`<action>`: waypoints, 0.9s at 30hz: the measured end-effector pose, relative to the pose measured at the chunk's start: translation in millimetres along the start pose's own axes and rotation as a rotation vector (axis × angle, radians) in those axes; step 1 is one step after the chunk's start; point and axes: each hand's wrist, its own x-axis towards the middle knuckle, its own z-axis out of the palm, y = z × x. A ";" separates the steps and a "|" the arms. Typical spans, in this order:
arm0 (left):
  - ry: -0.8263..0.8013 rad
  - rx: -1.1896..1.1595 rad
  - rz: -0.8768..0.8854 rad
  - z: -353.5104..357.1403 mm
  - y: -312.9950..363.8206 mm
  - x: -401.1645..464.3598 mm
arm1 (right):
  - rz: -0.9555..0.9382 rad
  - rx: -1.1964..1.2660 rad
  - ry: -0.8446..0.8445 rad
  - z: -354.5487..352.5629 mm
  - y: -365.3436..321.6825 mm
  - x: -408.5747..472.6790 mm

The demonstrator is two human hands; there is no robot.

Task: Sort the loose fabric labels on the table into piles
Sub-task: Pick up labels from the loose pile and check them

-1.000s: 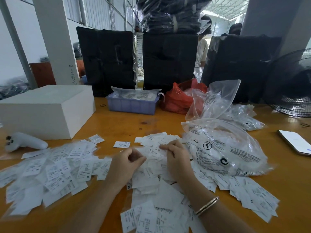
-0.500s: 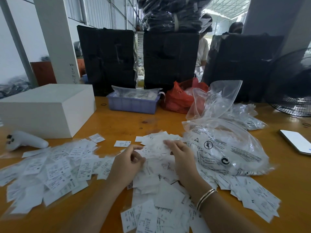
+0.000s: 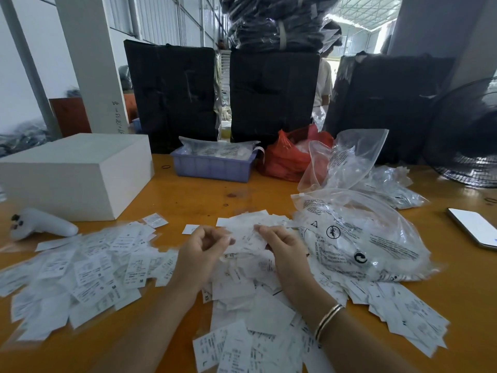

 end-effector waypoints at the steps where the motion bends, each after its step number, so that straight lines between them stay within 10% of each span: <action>1: -0.016 -0.034 0.008 -1.4 0.4 0.1 | -0.042 -0.016 0.026 -0.8 -0.5 -1.2; 12: -0.136 0.062 0.138 -1.1 -2.1 -2.5 | -0.284 -0.516 -0.120 8.9 -3.2 -9.0; 17: -0.180 -0.134 -0.128 -0.1 2.2 -0.7 | -0.255 -0.341 -0.069 4.9 -6.1 -6.7; 27: -0.093 -0.122 -0.049 -2.6 -2.5 1.6 | -0.115 0.140 0.073 -4.0 -2.0 0.0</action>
